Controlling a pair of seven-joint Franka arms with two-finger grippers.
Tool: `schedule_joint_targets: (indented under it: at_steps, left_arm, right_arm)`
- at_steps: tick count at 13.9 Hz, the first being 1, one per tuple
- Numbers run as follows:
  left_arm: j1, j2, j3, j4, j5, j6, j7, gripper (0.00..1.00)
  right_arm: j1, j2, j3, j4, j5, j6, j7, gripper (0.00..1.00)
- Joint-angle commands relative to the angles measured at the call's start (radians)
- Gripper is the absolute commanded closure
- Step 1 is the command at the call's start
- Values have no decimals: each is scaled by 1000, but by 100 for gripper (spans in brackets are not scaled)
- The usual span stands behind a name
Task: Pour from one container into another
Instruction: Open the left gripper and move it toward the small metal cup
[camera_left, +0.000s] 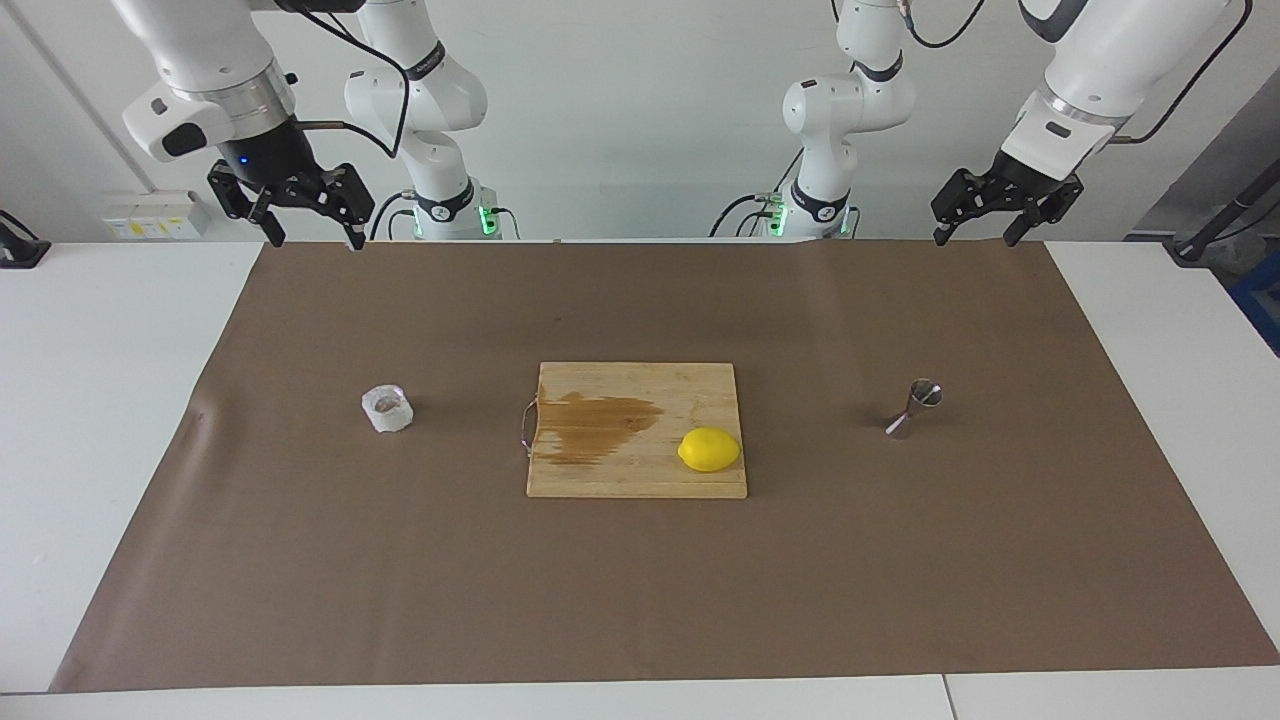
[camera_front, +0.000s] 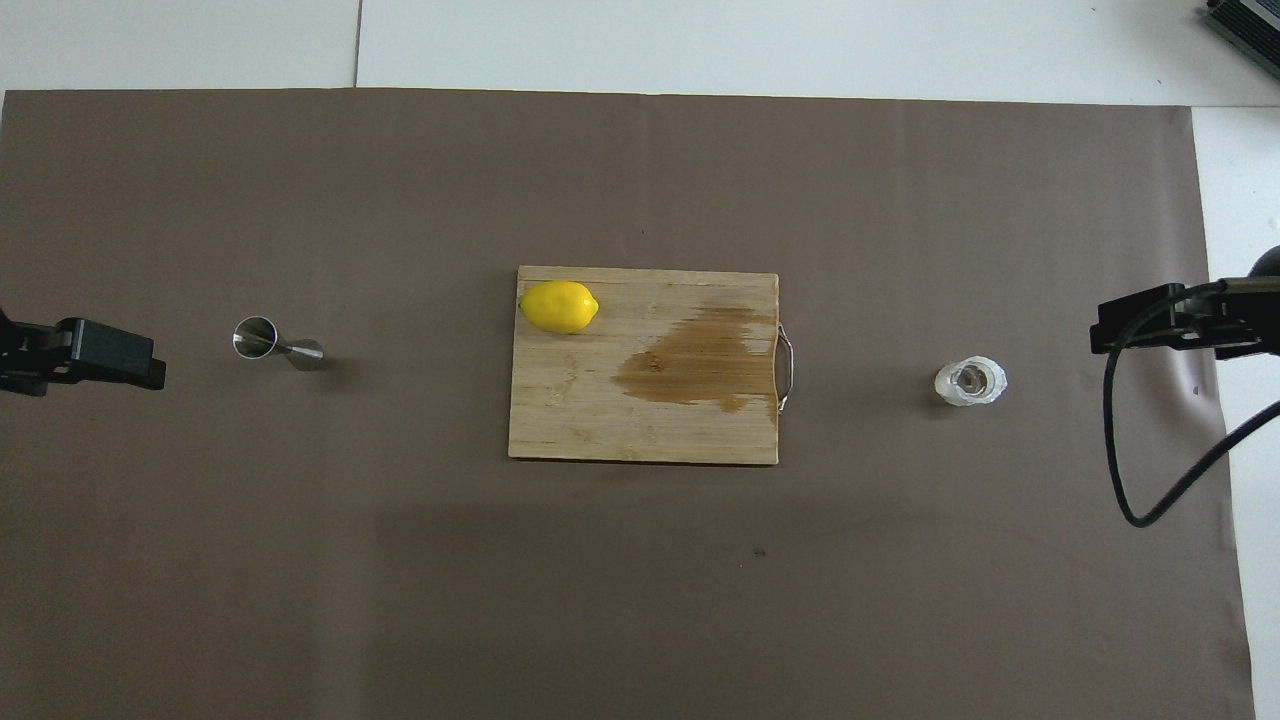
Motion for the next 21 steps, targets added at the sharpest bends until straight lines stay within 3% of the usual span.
schedule_joint_targets:
  at_steps: [1, 6, 9, 16, 21]
  left_arm:
    - [54, 51, -3, -25, -89, 25, -55, 0]
    - [129, 179, -3, -25, -243, 5, -165, 0]
    - [186, 207, -1, -51, -313, -22, -255, 0]
    - [273, 366, 1, -68, -543, -50, -439, 0]
    - [305, 469, 7, -27, -666, -30, -541, 0]
  right_arm:
    - [-20, -15, 11, -45, -18, 38, -82, 0]
    - [-18, -41, 11, -94, -18, 44, -87, 0]
    - [-15, -69, 11, -151, -17, 75, -87, 0]
    - [-38, -71, 9, -158, 5, 84, -87, 0]
    - [-41, -72, 9, -171, 5, 127, -110, 0]
